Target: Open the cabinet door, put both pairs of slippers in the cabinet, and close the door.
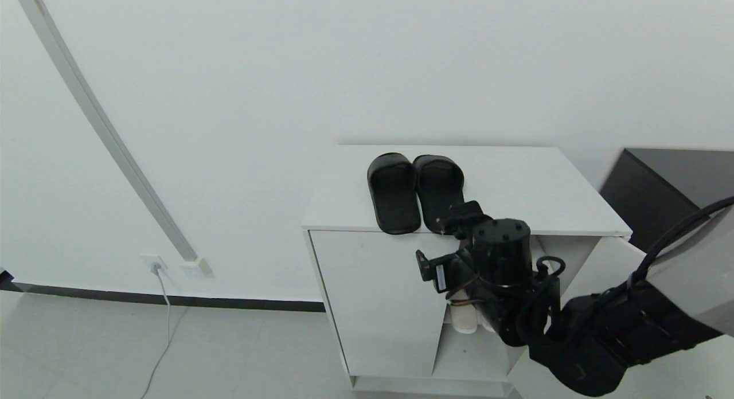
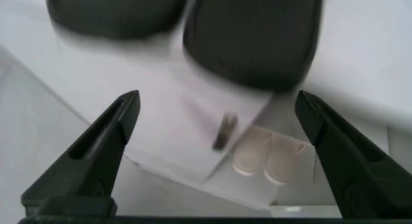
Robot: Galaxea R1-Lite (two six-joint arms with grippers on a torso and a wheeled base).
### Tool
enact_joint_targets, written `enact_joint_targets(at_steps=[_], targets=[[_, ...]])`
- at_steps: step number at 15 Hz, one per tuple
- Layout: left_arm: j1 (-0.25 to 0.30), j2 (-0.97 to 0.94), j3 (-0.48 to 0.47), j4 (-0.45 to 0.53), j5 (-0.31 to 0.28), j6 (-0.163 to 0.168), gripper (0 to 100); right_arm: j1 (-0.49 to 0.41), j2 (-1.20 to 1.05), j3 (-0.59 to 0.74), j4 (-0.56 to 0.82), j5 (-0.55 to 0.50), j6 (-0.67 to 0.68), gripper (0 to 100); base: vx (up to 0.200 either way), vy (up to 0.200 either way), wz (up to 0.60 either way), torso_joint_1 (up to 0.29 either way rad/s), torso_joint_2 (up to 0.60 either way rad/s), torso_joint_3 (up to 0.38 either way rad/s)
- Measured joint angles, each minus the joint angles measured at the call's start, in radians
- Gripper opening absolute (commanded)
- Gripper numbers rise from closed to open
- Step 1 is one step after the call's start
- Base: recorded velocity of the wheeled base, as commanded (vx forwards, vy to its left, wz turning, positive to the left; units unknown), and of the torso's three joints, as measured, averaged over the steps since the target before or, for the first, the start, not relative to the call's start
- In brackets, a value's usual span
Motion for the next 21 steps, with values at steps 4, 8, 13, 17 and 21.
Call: enact_joint_targets(at_steps=[4, 8, 13, 17, 21], targets=[[0.001, 0.000, 0.000, 0.000, 0.000, 0.000, 0, 0.027, -0.035, -0.275, 0.321, -0.081, 0.123, 100, 0.000, 0.000, 0.00, 0.000, 0.00, 0.000], [0.000, 0.000, 0.000, 0.000, 0.000, 0.000, 0, 0.049, -0.037, -0.344, 0.341, -0.103, 0.134, 100, 0.000, 0.000, 0.00, 0.000, 0.00, 0.000], [0.000, 0.000, 0.000, 0.000, 0.000, -0.001, 0, 0.062, -0.031, -0.362, 0.340, -0.110, 0.134, 100, 0.120, 0.000, 0.00, 0.000, 0.00, 0.003], [0.001, 0.000, 0.000, 0.000, 0.000, -0.001, 0, 0.060, -0.024, -0.363, 0.339, -0.118, 0.134, 100, 0.150, 0.000, 0.00, 0.002, 0.00, 0.001], [0.000, 0.000, 0.000, 0.000, 0.000, -0.001, 0, 0.062, -0.010, -0.369, 0.339, -0.117, 0.133, 100, 0.000, 0.000, 0.00, 0.000, 0.00, 0.000]])
